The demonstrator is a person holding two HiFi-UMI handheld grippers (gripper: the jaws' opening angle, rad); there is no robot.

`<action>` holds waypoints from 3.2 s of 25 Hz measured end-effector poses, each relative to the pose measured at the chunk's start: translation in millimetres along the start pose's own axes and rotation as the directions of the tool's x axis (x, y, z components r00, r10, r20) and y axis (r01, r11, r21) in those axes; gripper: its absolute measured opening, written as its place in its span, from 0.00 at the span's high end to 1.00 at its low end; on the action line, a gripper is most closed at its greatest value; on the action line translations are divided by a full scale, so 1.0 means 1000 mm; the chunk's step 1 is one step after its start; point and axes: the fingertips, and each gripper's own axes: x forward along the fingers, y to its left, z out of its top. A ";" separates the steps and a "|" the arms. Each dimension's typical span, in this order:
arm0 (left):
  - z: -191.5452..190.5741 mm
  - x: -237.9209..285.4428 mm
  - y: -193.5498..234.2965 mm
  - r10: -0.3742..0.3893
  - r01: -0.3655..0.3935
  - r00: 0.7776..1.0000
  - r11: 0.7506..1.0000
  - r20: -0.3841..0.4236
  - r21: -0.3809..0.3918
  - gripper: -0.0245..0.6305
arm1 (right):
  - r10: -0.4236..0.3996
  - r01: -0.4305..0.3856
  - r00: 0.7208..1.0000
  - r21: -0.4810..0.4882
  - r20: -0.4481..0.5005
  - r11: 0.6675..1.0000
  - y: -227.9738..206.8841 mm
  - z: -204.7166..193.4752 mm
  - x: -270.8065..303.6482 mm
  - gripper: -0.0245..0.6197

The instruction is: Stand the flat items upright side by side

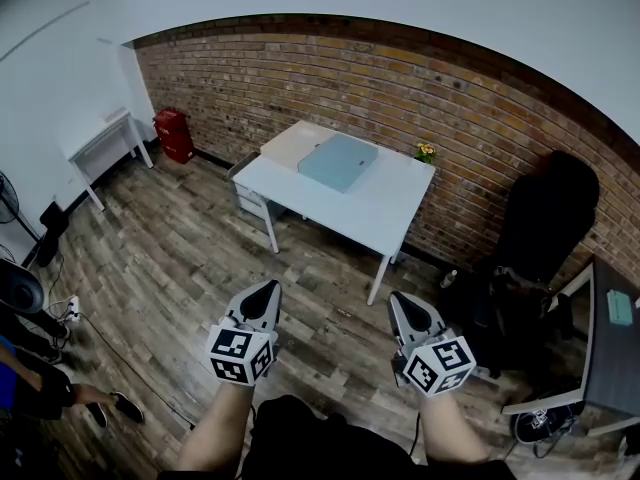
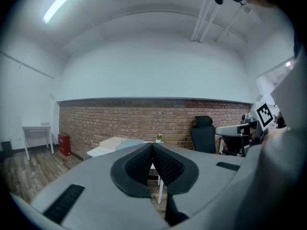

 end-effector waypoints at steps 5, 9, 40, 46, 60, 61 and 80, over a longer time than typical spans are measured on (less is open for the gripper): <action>-0.013 0.017 0.004 0.003 -0.004 1.000 1.000 -0.025 -0.026 0.94 | -0.018 0.019 1.000 0.056 -0.024 0.998 -0.022 -0.012 0.010 0.94; -0.017 0.047 0.018 -0.006 0.005 1.000 0.999 -0.026 -0.042 0.94 | -0.043 0.046 0.998 0.082 -0.043 0.996 -0.043 -0.017 0.032 0.94; 0.011 0.307 0.281 -0.100 0.095 0.995 0.979 -0.020 -0.182 0.94 | -0.058 0.080 0.975 0.098 -0.214 0.992 -0.109 -0.028 0.402 0.94; 0.011 0.377 0.297 -0.105 0.095 0.993 0.980 -0.053 -0.177 0.94 | -0.074 0.102 0.974 0.121 -0.212 0.988 -0.161 -0.030 0.457 0.94; 0.013 0.528 0.299 -0.145 0.130 0.976 0.987 -0.165 -0.098 0.94 | -0.057 0.120 0.964 0.233 -0.258 0.965 -0.276 -0.048 0.543 0.88; 0.013 0.536 0.298 -0.148 0.134 0.974 0.986 -0.169 -0.096 0.94 | -0.059 0.124 0.962 0.235 -0.266 0.964 -0.283 -0.050 0.546 0.87; -0.032 0.579 0.344 -0.394 0.367 0.899 0.916 -0.191 -0.165 0.92 | -0.290 0.420 0.868 0.283 -0.403 0.862 -0.269 -0.087 0.573 0.41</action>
